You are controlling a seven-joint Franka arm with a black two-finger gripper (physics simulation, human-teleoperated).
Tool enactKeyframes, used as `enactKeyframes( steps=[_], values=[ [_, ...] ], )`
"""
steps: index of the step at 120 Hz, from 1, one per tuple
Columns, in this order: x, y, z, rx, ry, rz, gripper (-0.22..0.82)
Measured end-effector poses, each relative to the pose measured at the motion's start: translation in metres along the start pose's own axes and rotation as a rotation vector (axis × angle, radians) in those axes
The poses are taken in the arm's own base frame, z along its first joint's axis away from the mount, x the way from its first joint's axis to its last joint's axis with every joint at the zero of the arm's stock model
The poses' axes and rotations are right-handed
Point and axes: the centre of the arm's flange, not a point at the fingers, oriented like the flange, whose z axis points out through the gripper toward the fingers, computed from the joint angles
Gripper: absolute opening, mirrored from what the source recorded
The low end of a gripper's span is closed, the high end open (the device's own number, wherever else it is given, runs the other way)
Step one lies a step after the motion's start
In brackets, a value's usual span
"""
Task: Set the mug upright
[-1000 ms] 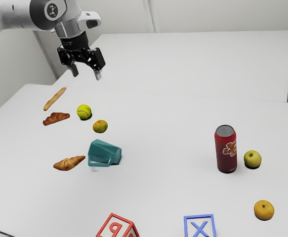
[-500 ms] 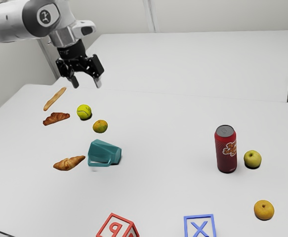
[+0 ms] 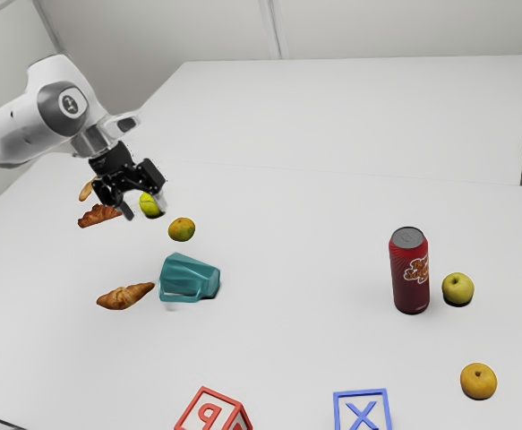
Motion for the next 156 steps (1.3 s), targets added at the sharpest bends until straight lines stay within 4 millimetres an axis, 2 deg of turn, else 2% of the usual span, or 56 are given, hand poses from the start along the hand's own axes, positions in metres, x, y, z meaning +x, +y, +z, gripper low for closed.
enactKeyframes(
  steps=[8, 15, 34, 53, 82, 107, 120, 132, 148, 156],
  values=[
    [0.001, -0.043, 0.001, -0.032, 0.022, -0.033, 0.60],
    [0.003, -0.065, 0.009, -0.056, 0.026, -0.035, 0.60],
    [0.009, -0.089, 0.041, -0.127, 0.015, 0.017, 0.60],
    [0.012, -0.100, 0.070, -0.216, 0.022, 0.087, 0.60],
    [0.013, -0.101, 0.110, -0.352, 0.006, 0.173, 0.60],
    [0.009, -0.085, 0.123, -0.451, -0.019, 0.254, 0.60],
    [0.009, -0.083, 0.138, -0.502, -0.039, 0.273, 0.57],
    [0.010, -0.079, 0.149, -0.537, -0.048, 0.293, 0.47],
    [0.011, -0.078, 0.160, -0.566, -0.057, 0.312, 0.23],
    [0.012, -0.077, 0.160, -0.569, -0.053, 0.327, 0.10]
  ],
)
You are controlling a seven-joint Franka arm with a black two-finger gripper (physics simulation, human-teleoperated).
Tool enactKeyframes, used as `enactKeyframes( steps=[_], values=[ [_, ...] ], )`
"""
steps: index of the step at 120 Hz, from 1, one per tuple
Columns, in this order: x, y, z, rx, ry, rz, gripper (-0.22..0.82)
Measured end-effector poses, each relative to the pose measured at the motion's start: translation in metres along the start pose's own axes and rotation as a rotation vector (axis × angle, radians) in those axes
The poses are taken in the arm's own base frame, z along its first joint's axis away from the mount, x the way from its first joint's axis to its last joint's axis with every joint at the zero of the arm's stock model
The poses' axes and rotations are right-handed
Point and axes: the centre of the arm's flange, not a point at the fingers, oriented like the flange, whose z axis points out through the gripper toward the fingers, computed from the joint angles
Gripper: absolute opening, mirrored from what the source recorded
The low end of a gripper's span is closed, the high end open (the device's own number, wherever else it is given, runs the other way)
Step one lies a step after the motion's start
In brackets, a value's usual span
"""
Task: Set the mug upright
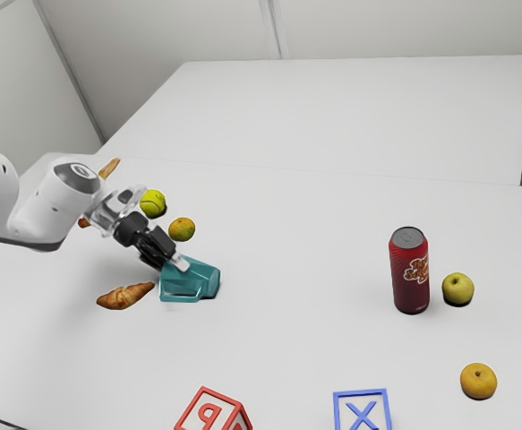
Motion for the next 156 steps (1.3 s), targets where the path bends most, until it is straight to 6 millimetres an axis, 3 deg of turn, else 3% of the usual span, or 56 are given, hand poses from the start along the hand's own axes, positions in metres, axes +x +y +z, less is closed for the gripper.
enactKeyframes(
  steps=[17, 40, 56, 92, 118, 156],
  values=[
    [0.006, 0.013, 0.001, 0.000, -0.005, 0.047, -0.04],
    [0.015, 0.034, 0.003, 0.028, -0.010, 0.112, -0.13],
    [0.031, 0.069, 0.005, 0.126, -0.021, 0.201, -0.15],
    [0.059, 0.137, 0.021, 0.526, -0.131, 0.432, -0.17],
    [0.042, 0.162, 0.047, 0.747, -0.222, 0.498, -0.17],
    [0.030, 0.169, 0.069, 0.838, -0.217, 0.426, -0.17]
  ],
)
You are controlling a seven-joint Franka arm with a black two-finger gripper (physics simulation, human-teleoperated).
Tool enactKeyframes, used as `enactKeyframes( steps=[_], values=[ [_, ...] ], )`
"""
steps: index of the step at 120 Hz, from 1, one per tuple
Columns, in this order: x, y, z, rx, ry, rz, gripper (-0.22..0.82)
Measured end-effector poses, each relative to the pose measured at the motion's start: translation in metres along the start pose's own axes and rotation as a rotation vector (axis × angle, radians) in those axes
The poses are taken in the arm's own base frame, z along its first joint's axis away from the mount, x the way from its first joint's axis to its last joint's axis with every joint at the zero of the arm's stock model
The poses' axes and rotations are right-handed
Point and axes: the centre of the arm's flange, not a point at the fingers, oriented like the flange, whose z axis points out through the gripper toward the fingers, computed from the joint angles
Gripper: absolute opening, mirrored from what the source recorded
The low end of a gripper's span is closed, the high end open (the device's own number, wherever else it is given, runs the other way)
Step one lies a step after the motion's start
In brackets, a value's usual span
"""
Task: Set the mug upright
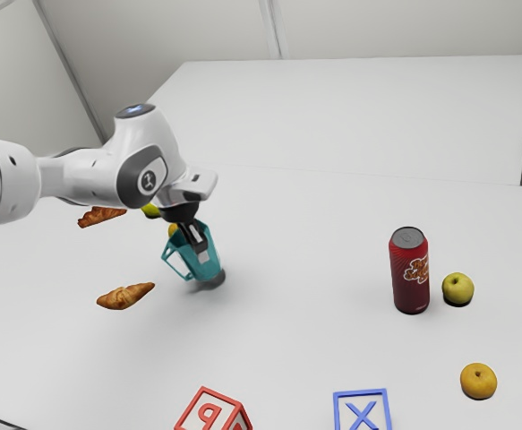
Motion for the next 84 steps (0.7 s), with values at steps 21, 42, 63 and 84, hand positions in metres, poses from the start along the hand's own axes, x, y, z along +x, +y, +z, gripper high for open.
enactKeyframes(
  steps=[21, 42, 63, 84],
  values=[
    [-0.003, 0.006, 0.009, -0.013, -0.028, -0.057, -0.17],
    [-0.007, 0.007, 0.020, -0.027, -0.049, -0.110, -0.17],
    [-0.007, 0.011, 0.021, -0.037, -0.046, -0.147, 0.13],
    [-0.005, 0.015, 0.005, -0.022, -0.026, -0.167, 0.40]
  ],
)
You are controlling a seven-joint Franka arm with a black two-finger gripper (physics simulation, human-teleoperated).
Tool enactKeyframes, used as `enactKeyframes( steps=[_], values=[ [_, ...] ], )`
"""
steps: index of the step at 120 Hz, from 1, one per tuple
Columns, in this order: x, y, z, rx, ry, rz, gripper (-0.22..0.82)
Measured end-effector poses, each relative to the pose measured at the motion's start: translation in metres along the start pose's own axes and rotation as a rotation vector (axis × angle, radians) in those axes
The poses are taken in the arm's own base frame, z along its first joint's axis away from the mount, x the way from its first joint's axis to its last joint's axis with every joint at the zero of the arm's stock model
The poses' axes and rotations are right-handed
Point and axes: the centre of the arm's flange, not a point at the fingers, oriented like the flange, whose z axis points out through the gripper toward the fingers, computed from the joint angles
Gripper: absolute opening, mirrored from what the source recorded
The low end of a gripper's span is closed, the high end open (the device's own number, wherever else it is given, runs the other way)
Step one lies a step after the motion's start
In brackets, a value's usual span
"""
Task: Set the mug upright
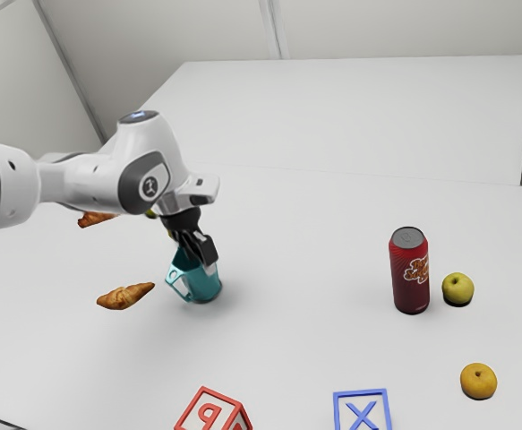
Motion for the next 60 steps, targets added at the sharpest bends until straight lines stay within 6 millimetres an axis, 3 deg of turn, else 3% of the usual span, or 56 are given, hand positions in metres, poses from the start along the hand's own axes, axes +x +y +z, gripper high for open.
enactKeyframes(
  steps=[22, 38, 52, 60],
  values=[
    [-0.003, 0.012, -0.045, 0.045, 0.040, -0.006, 0.52],
    [0.004, 0.026, -0.057, 0.047, 0.046, 0.004, 0.56],
    [0.015, 0.020, -0.074, 0.049, 0.054, -0.047, 0.58],
    [0.025, 0.013, -0.100, 0.057, 0.085, -0.088, 0.58]
  ],
)
